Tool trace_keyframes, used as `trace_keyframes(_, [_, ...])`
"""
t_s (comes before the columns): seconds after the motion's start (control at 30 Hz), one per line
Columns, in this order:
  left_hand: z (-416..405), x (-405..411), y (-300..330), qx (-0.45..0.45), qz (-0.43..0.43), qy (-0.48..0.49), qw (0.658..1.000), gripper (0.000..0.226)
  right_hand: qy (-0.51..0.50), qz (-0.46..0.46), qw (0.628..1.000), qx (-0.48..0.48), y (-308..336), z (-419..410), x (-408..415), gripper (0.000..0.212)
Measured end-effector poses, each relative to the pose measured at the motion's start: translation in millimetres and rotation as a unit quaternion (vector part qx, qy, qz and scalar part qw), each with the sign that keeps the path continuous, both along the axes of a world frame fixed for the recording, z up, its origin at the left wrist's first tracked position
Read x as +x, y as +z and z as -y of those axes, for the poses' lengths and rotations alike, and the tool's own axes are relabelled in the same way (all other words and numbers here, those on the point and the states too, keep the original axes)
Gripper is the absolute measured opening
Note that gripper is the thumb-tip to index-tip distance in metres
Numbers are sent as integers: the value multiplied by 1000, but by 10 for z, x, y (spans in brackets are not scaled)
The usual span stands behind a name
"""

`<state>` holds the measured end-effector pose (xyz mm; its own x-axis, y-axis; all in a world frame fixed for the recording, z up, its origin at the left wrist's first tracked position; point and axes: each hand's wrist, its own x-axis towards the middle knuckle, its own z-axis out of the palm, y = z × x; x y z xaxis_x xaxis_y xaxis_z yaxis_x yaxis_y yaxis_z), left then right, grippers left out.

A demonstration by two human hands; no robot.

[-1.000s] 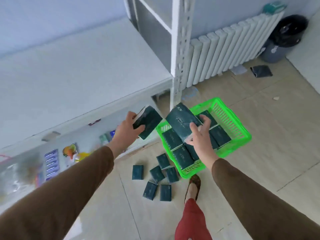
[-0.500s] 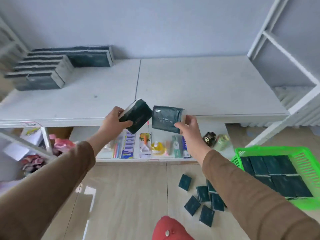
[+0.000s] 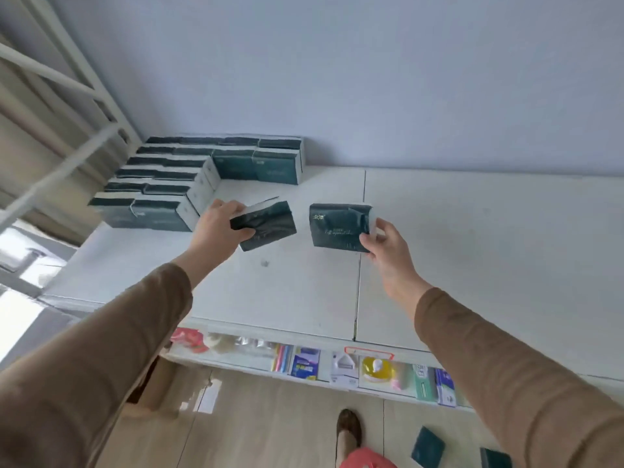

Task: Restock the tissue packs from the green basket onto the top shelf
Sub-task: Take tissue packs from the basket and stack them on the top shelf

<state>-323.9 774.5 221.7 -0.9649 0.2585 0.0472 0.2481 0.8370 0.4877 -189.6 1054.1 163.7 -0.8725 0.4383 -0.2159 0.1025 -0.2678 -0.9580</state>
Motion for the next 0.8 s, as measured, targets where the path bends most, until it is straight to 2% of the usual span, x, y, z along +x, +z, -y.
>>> trace_keyframes(0.2, [192, -947, -17, -72, -52, 15, 996, 48, 3, 13, 996, 88, -11, 213, -1071, 37])
trace_keyframes(0.5, [420, -2206, -109, -145, -69, -65, 985, 45, -11, 57, 984, 170, -337, 711, -2150, 30])
trace_keyframes(0.67, [455, -2629, -185, -178, -111, -99, 973, 50, -77, 94, 974, 194, -459, 948, -2520, 34])
trace_keyframes(0.8, [461, -2797, -264, -211, -163, -151, 952, 45, -138, 113, 960, 216, -496, 1091, -2679, 38])
